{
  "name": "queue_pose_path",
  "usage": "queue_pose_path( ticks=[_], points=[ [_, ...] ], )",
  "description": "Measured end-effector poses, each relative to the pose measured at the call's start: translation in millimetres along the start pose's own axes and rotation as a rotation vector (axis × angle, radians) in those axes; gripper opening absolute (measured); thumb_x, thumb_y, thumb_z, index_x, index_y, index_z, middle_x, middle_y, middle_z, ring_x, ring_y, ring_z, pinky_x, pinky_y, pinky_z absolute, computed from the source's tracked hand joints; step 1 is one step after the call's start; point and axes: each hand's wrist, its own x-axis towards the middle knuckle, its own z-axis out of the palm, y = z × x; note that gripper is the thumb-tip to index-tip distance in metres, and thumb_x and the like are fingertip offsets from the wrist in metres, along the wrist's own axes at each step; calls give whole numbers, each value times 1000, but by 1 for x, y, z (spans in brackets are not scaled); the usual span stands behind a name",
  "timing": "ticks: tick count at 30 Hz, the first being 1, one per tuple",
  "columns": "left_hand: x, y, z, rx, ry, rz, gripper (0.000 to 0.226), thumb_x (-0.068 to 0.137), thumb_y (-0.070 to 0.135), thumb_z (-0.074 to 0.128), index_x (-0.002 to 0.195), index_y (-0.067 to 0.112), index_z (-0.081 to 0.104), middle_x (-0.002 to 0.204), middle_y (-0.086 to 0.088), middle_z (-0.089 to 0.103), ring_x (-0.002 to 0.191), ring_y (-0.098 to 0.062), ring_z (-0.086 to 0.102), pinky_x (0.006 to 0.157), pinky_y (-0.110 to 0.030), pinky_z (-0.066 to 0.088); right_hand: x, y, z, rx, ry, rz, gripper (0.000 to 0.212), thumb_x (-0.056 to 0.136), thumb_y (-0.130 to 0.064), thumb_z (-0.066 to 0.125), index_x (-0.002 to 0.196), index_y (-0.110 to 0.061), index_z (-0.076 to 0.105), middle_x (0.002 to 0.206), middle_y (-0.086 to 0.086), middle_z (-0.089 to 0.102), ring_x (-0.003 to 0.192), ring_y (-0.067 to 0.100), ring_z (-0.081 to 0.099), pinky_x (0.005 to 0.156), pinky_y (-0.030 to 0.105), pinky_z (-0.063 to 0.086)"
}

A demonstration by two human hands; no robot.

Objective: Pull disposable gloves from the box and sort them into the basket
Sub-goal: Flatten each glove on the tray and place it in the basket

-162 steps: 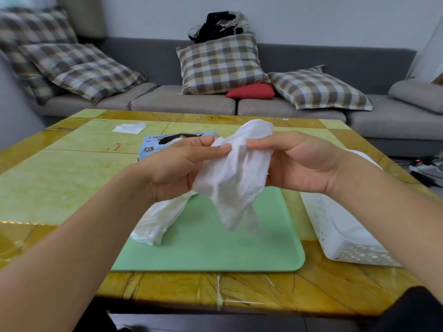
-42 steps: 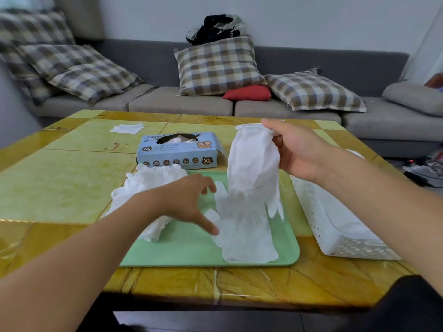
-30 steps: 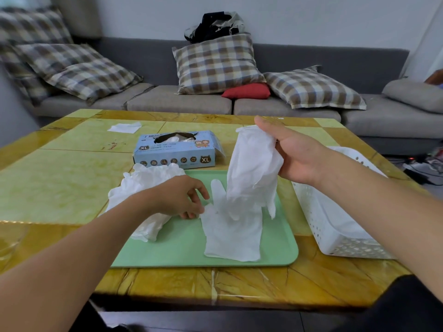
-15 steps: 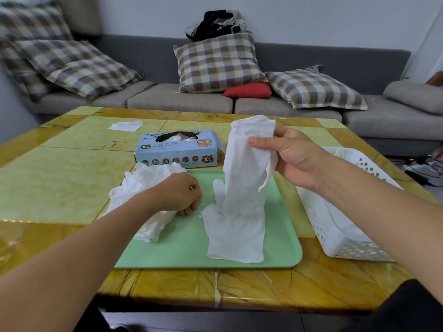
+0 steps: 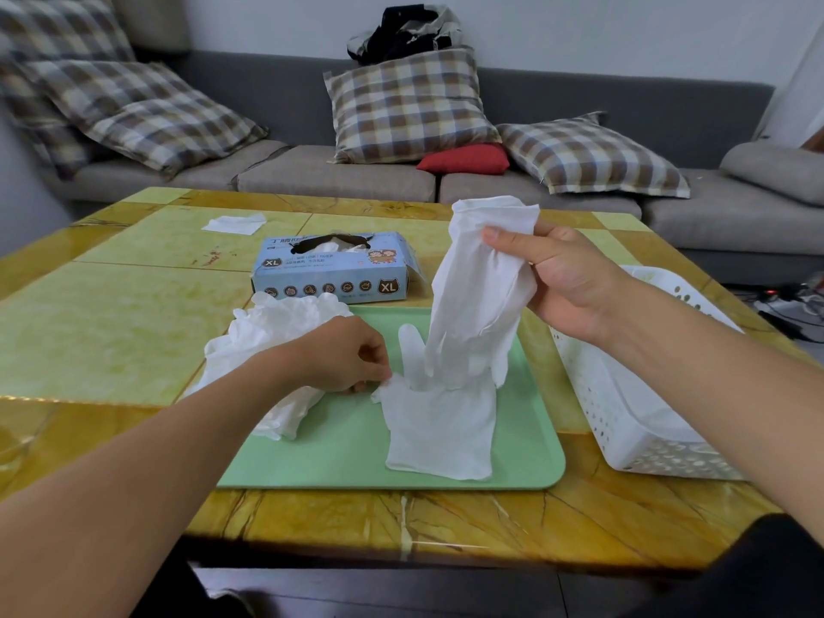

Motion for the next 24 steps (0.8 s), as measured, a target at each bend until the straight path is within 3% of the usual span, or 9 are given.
queue_pose_path(
  ticks=[3,6,9,15,19,24],
  points=[
    [1,3,2,-55,5,-12,27,84,42,79,86,16,72,82,-4,74,59,-9,63,60,-24,55,0,-2,-3,-3,-1,-2,45,86,-9,72,129,-2,65,123,13,70,101,22,71,84,33,60],
    [1,6,6,40,-27,40,18,81,35,83,86,19,75,76,9,70,56,4,57,57,-12,44,1,0,-3,-19,-8,2,45,86,-10,73,129,-2,65,124,14,70,103,23,71,87,34,59],
    [2,7,7,75,-32,49,11,86,28,79,86,18,76,73,13,68,54,6,55,54,-8,40,1,0,-3,-18,-15,1,46,84,-11,73,129,-2,65,123,13,70,104,24,70,90,36,58],
    [4,6,4,131,5,50,13,96,28,66,90,18,71,88,6,69,73,-4,57,61,-13,39,1,-3,-6,-17,-14,0,43,87,-10,72,129,-2,65,123,13,70,100,22,71,83,32,60],
    [7,4,4,122,98,21,17,100,25,58,95,11,68,85,4,66,83,-18,62,63,-20,44,2,-3,-6,4,-5,3,43,89,-9,71,130,-2,64,125,14,69,102,23,71,85,33,60],
    [3,9,5,73,25,35,24,84,44,78,84,20,72,83,5,71,74,-9,62,69,-23,51,2,-2,-5,-5,7,11,42,89,-10,71,130,-3,64,120,11,72,100,21,72,78,31,60]
  ],
)
